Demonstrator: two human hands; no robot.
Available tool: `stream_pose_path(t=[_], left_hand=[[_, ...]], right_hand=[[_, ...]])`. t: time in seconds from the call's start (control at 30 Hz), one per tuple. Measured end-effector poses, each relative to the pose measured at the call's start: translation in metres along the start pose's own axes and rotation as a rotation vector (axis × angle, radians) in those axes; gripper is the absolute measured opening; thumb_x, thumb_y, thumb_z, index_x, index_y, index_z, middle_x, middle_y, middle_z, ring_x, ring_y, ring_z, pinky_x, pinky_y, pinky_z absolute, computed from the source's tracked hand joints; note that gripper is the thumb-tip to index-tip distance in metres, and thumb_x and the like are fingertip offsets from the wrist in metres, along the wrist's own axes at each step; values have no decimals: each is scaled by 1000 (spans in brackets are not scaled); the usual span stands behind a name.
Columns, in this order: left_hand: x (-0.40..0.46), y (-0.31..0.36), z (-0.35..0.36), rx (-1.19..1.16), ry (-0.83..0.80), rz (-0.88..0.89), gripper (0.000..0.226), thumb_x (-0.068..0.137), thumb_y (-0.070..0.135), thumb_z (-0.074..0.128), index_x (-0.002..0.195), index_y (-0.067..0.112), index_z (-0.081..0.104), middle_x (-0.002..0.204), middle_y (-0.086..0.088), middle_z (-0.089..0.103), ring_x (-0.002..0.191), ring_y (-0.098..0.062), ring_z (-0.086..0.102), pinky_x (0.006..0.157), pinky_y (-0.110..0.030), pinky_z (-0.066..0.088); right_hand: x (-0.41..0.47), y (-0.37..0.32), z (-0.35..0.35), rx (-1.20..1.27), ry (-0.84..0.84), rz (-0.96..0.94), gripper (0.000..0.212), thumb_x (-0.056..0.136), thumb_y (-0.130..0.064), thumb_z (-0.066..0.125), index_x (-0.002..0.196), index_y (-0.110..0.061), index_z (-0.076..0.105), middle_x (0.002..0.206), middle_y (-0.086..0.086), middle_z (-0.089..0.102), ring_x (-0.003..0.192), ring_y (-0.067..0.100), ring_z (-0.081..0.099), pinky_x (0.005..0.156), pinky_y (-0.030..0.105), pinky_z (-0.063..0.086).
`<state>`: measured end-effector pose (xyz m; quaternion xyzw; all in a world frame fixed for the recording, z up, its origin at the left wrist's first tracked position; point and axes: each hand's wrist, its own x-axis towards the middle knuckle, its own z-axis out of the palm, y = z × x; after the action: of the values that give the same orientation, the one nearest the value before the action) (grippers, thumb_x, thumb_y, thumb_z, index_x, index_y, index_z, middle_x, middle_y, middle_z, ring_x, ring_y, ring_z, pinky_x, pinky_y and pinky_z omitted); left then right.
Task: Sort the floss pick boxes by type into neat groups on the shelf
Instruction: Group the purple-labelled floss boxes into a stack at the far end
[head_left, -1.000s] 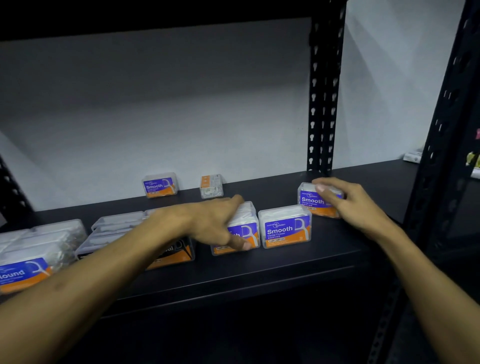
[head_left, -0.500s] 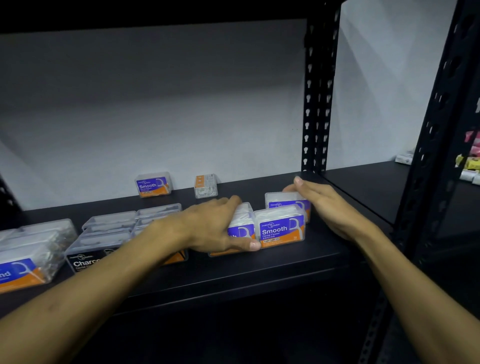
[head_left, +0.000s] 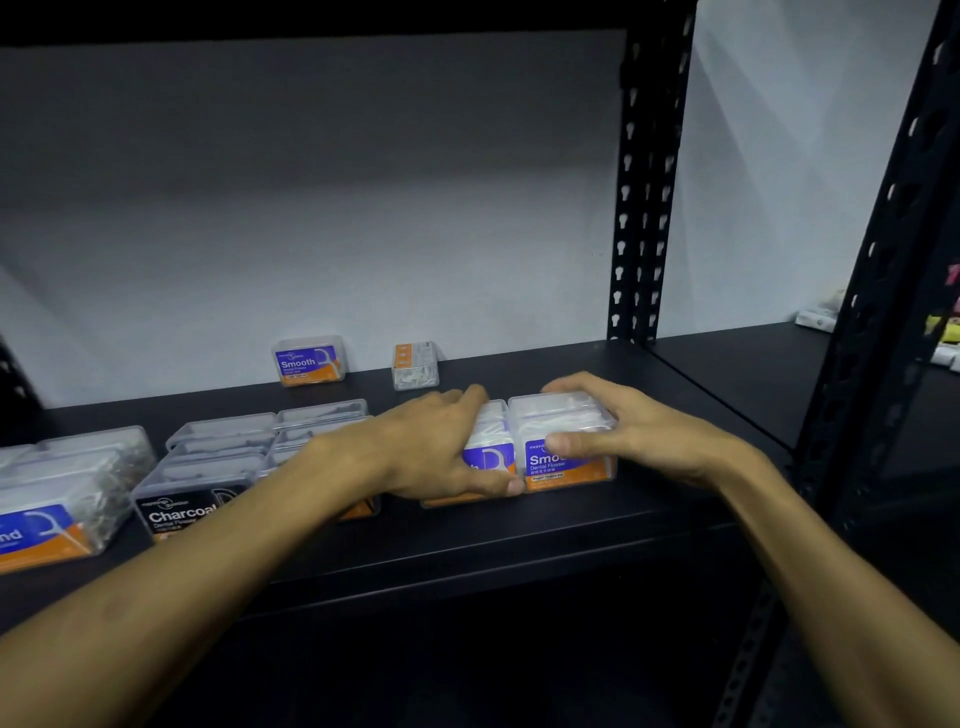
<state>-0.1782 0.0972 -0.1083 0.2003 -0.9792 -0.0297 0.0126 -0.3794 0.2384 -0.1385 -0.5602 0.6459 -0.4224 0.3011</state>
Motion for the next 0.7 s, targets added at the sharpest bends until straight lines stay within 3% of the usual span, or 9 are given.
stream_pose_path(t=[0.07, 0.2, 0.57, 0.7], left_hand=[[-1, 0, 0, -14, 4, 3, 76, 72, 73, 67, 121, 21, 42, 115, -1, 55, 99, -17, 55, 87, -35, 48], [-1, 1, -1, -38, 4, -2, 76, 71, 71, 70, 119, 20, 42, 115, -1, 55, 101, -17, 55, 89, -37, 49], [4, -1, 2, -6, 2, -12, 73, 66, 78, 67, 108, 27, 37, 111, 2, 54, 96, -16, 55, 86, -36, 49], [5, -2, 2, 24, -7, -22, 73, 64, 83, 62, 104, 30, 31, 110, 1, 54, 95, -17, 55, 86, -37, 50]], right_hand=[[0, 1, 3, -70, 23, -7, 64, 72, -37, 88, 127, -32, 55, 119, -5, 68, 110, 13, 67, 102, 41, 52], [0, 0, 4, -95, 53, -36, 63, 72, -30, 89, 124, -32, 56, 114, -4, 68, 106, 16, 67, 98, 42, 54], [-2, 3, 7, -62, 99, -46, 66, 67, -28, 92, 122, -30, 56, 111, -4, 69, 99, 13, 68, 88, 31, 57], [-3, 0, 6, -68, 87, -44, 60, 69, -27, 92, 119, -28, 57, 107, -3, 69, 93, 9, 67, 83, 33, 57]])
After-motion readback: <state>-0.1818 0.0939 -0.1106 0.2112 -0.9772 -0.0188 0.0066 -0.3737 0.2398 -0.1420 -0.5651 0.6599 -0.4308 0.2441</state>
